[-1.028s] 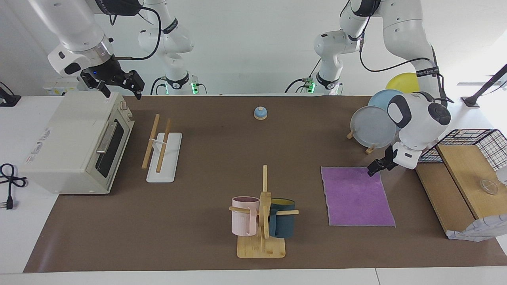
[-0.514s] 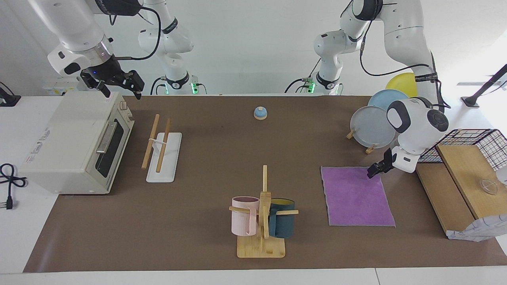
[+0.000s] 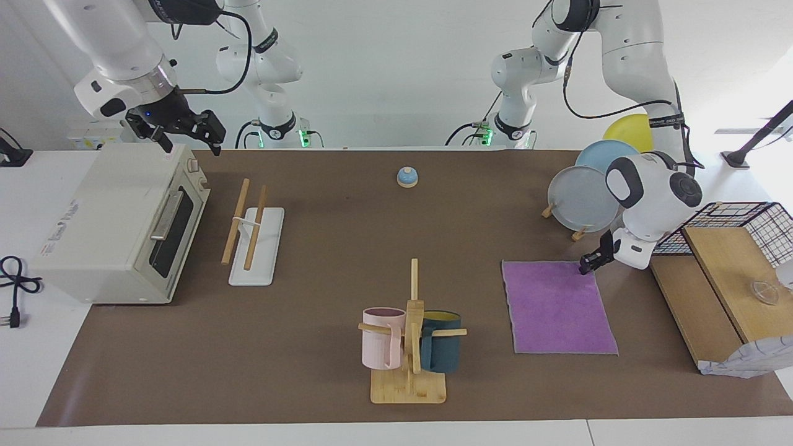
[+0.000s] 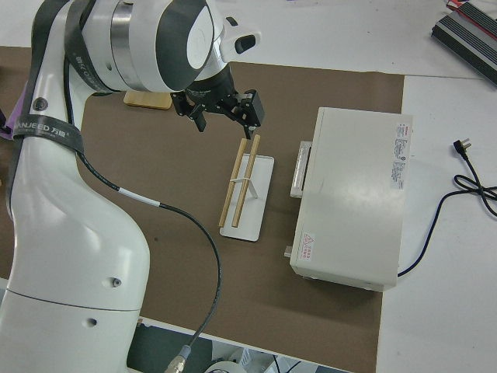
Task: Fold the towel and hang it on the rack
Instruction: 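Reach the left gripper to the purple towel's edge nearest the robot, then lift the towel edge with the left gripper and fold it farther away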
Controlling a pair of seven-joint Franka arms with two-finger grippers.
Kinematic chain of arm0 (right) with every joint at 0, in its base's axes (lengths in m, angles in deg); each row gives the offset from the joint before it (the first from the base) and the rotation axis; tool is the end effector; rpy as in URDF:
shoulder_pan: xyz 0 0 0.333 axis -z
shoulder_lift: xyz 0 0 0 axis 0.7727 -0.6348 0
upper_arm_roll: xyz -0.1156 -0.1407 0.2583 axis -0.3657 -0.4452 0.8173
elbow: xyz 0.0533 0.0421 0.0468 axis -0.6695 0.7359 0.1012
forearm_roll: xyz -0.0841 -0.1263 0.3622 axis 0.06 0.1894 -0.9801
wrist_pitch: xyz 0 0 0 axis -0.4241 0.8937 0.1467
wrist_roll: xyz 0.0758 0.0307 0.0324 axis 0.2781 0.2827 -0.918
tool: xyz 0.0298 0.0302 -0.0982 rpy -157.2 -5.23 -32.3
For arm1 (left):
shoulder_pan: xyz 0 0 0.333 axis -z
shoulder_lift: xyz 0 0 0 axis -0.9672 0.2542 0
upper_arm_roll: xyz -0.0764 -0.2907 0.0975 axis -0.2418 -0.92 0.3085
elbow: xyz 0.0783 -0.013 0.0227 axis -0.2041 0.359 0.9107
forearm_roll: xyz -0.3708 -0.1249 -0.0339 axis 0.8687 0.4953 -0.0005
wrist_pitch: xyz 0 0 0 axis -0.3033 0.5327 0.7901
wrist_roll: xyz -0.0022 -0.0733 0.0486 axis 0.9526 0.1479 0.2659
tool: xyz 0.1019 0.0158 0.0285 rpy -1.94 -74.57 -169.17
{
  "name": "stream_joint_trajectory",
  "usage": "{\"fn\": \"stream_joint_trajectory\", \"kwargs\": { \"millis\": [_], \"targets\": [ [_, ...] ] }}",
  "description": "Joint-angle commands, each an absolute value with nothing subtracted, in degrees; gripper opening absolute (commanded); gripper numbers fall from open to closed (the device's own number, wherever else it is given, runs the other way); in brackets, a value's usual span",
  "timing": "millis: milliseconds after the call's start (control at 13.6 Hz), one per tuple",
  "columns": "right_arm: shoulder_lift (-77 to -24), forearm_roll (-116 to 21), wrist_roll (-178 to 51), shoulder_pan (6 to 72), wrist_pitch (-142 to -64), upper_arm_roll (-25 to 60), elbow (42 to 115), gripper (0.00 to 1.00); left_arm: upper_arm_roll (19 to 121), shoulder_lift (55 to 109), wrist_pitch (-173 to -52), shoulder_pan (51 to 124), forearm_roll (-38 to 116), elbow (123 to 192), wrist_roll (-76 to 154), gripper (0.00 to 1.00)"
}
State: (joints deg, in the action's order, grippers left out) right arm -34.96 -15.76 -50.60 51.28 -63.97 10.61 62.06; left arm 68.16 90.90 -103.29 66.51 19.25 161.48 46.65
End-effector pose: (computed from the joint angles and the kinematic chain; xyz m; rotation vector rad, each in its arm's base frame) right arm 0.5307 -0.0043 0.6348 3.1034 -0.1288 -0.2335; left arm 0.6017 0.0380 0.2986 3.0081 0.4117 -0.0859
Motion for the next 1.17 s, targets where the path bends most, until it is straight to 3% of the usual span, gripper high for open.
{"fn": "stream_joint_trajectory", "kwargs": {
  "millis": [0,514,1101],
  "targets": [
    [-34.04,-16.72,-51.74,52.35,-65.28,11.17,63.38,1.00,67.95,90.14,-101.59,66.31,19.83,162.07,46.43,0.00],
    [-34.04,-16.72,-51.83,52.26,-65.19,11.17,63.46,1.00,67.86,86.98,-101.07,68.85,19.30,161.19,50.81,0.00],
    [-34.04,-16.72,-51.92,52.27,-65.19,11.08,63.38,1.00,67.95,85.13,-100.80,85.10,8.32,159.08,51.44,0.00]
  ]
}}
